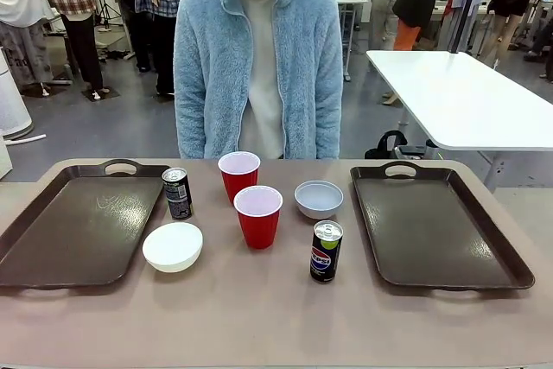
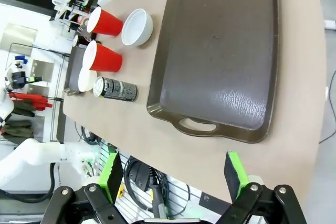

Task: Prepare tableware on both trays.
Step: Pick up a Picnic Bowl from the table and place it on a Handle tray.

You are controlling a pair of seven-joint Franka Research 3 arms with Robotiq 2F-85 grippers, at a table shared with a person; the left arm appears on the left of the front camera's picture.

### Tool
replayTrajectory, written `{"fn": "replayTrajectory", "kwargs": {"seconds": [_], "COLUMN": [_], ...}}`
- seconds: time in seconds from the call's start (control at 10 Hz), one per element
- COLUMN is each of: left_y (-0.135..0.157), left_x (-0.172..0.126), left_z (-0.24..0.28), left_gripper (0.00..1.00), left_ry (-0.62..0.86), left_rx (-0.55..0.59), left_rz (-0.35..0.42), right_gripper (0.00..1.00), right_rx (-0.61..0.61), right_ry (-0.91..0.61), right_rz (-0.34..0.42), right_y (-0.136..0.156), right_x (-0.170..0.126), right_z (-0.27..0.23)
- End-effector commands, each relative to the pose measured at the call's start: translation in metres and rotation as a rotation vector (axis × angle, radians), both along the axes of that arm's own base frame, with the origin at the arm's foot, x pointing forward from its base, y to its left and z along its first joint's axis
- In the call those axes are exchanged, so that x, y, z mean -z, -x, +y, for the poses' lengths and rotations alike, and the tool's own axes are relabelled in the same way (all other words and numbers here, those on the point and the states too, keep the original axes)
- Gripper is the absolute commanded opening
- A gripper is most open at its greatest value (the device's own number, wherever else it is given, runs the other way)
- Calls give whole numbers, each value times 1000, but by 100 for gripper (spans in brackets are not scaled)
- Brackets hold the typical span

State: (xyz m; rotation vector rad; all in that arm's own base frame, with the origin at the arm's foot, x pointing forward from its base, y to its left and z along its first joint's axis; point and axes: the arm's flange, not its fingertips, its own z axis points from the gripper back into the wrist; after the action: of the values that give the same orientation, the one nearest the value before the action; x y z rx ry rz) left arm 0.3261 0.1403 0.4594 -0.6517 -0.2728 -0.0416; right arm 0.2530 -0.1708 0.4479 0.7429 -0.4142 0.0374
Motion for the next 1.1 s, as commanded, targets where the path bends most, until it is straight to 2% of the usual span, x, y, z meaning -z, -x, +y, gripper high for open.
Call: {"fn": "replayTrajectory", "kwargs": {"seconds": [0.0,1.0], "left_y": [-3,-3], "left_x": [0,0], "left_z": [-1,-1], "left_gripper": [100,100], "left_ry": [5,5], "left_rx": [-5,-5], "left_rz": [-3,-3], "right_gripper": [100,100], "right_rx": [3,3], "right_ry": [-2,-2], "right_rz": [5,5], "right_y": [-3,-3], "right_x": [3,3], "right_z": [-1,-1]}}
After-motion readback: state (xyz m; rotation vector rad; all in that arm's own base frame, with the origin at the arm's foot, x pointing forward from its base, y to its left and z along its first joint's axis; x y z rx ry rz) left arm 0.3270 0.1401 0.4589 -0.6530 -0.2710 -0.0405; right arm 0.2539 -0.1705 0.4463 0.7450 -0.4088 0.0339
